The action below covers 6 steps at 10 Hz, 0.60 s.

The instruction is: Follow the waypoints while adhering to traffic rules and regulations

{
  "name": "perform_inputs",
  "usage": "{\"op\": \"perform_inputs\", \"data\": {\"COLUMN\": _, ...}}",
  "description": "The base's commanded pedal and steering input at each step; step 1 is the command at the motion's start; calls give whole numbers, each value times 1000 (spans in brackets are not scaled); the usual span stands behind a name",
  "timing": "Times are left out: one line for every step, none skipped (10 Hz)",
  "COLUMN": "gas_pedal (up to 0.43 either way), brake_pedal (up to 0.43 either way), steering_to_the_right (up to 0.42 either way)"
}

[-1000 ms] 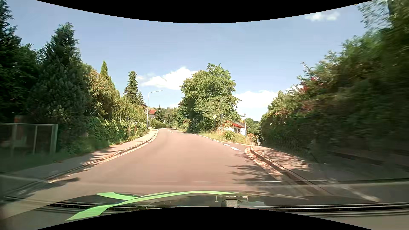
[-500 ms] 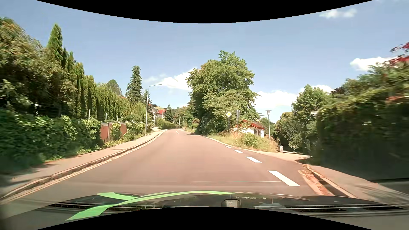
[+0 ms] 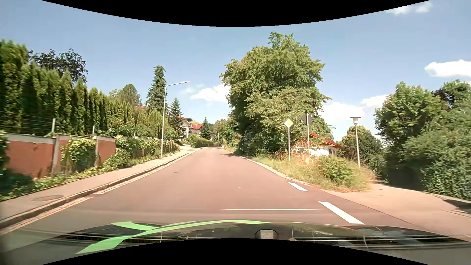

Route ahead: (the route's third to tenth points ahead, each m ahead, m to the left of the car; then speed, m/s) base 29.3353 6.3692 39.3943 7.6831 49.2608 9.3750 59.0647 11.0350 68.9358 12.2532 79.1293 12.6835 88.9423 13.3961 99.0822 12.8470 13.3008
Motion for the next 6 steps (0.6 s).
{"op": "perform_inputs", "data": {"gas_pedal": 339, "brake_pedal": 0, "steering_to_the_right": -45}}
{"op": "perform_inputs", "data": {"gas_pedal": 331, "brake_pedal": 0, "steering_to_the_right": -41}}
{"op": "perform_inputs", "data": {"gas_pedal": 331, "brake_pedal": 0, "steering_to_the_right": -40}}
{"op": "perform_inputs", "data": {"gas_pedal": 331, "brake_pedal": 0, "steering_to_the_right": -40}}
{"op": "perform_inputs", "data": {"gas_pedal": 287, "brake_pedal": 0, "steering_to_the_right": -40}}
{"op": "perform_inputs", "data": {"gas_pedal": 248, "brake_pedal": 0, "steering_to_the_right": -39}}
